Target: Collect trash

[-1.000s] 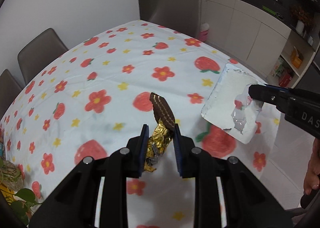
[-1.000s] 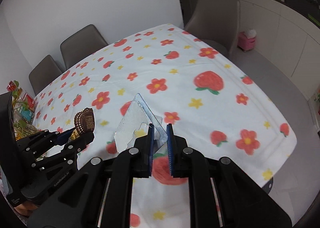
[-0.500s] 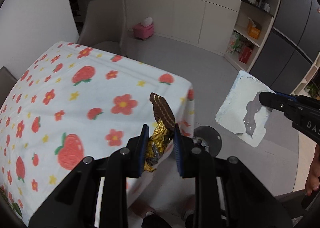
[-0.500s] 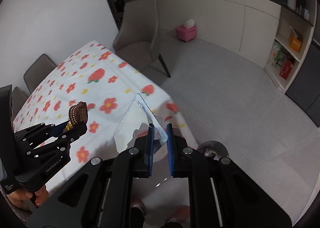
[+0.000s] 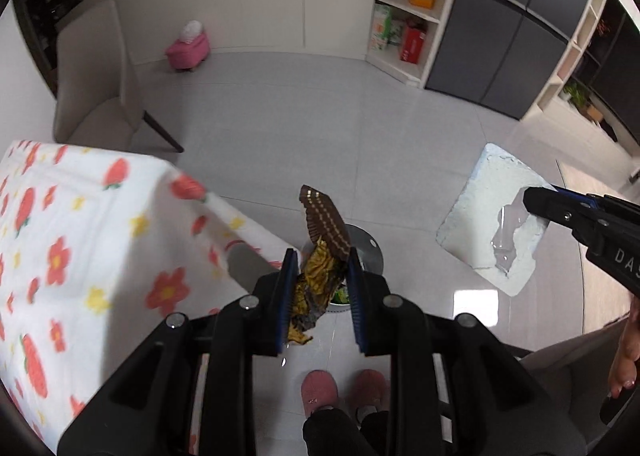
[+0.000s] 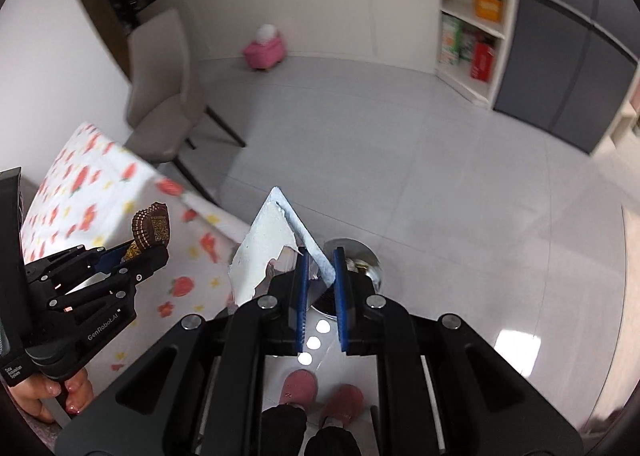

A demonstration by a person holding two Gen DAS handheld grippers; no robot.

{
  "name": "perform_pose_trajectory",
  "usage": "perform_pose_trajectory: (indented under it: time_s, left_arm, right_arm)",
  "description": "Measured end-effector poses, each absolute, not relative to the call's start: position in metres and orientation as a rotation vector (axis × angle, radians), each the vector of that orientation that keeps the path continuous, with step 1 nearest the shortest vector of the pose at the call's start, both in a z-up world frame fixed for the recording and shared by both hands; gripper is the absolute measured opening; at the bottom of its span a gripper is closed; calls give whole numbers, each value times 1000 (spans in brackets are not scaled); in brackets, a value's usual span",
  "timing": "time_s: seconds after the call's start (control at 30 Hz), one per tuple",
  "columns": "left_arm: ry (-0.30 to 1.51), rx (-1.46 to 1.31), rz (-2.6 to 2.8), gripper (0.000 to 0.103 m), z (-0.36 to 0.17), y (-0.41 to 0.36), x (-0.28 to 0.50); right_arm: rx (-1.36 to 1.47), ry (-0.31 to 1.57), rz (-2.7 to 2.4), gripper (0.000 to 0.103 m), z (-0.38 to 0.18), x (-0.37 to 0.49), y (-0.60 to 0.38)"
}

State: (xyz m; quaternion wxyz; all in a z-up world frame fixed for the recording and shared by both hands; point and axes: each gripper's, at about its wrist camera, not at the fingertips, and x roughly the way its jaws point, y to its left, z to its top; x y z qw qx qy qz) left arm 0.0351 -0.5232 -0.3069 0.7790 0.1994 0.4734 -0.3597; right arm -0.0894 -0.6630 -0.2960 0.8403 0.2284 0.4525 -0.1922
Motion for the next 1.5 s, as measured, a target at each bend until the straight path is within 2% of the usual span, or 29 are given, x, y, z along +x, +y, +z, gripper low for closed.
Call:
perform_pose_trajectory:
  time_s: [0.23, 0.53, 0.7, 0.77, 0.8, 0.83, 0.9, 0.97, 1.2, 1.5]
  left_arm:
    - [1051, 466, -818, 25, -379, -554, 54]
    - [1049, 492, -841, 25, -515, -573, 81]
    - [1057, 495, -860, 27, -579, -585, 92]
    - [1068, 488, -871, 28, -595, -587, 96]
    - [1072, 485, -876, 30, -600, -589, 97]
    - [1075, 481, -883, 35, -604, -591, 98]
    - [1062, 472, -889, 60, -607, -591, 101]
    - [1033, 472, -883, 69, -605, -590, 101]
    - [1047, 478, -881, 72, -573, -589, 99]
    - [1046, 489, -898, 72, -488, -583, 89]
  right_arm:
    - [526, 981, -466, 11, -377, -76, -679]
    - [545, 987, -483, 11, -521, -42, -687]
    - [554, 987, -492, 11, -581, -31, -691]
    - [559, 985, -486, 15, -595, -27, -691]
    - [559, 985, -485, 22, -600, -26, -691]
    - [552, 984, -488, 29, -604, -25, -690]
    - [543, 981, -485, 32, -606, -21, -689]
    - [541, 987, -483, 32, -606, -20, -690]
    - [555, 1006, -494, 31, -576, -25, -689]
    - [534, 1014, -491, 31, -482, -43, -682]
